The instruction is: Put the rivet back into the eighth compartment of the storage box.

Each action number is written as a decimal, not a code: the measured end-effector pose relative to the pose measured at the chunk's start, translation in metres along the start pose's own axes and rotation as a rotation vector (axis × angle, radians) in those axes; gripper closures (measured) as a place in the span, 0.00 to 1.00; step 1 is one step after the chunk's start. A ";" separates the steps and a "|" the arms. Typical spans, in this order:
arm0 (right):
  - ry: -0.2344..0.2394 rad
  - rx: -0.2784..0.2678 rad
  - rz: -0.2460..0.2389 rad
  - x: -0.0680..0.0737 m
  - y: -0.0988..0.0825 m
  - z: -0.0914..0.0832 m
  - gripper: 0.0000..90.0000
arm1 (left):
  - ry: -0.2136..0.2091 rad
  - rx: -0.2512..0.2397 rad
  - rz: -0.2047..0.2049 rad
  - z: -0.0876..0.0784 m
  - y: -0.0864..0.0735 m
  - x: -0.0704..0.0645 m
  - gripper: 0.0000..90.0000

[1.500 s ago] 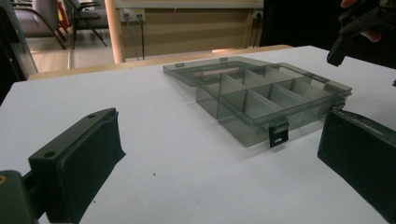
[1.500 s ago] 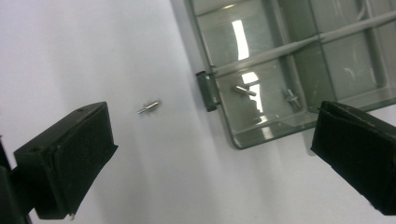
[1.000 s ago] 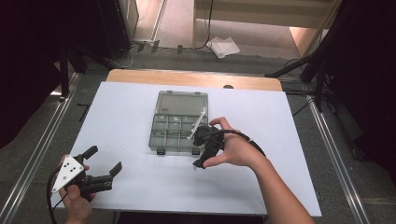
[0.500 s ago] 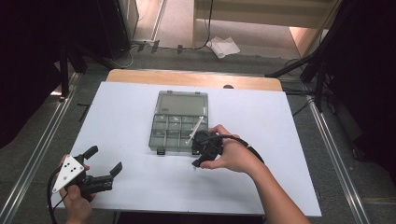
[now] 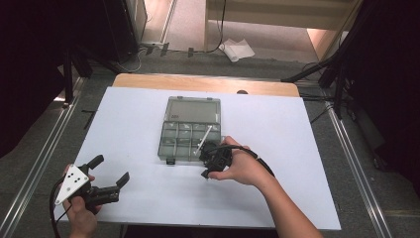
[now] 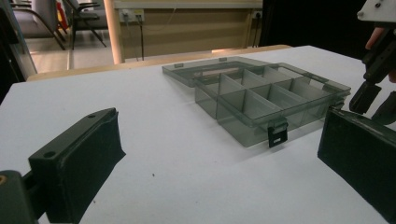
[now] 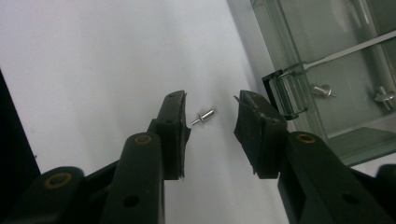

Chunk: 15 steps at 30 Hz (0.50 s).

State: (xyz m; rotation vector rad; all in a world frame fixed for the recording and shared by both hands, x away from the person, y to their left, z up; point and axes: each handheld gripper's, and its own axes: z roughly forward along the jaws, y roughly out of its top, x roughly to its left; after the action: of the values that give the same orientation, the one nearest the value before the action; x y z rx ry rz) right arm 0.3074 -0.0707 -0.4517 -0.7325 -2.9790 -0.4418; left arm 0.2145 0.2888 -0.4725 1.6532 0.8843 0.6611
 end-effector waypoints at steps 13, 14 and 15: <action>0.010 0.036 0.016 0.000 0.004 0.016 0.79 | 0.000 0.001 -0.001 0.000 0.000 0.000 0.00; 0.015 0.038 0.011 0.000 0.004 0.017 0.79 | -0.001 0.000 -0.001 0.000 0.000 0.000 0.00; 0.014 0.041 0.007 0.000 0.005 0.018 0.79 | 0.000 0.000 -0.001 0.000 0.000 0.000 0.00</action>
State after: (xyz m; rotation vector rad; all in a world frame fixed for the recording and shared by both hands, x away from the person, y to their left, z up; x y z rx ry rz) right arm 0.3104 -0.0620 -0.4674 -0.7335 -2.9623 -0.3828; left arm 0.2145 0.2890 -0.4726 1.6524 0.8851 0.6608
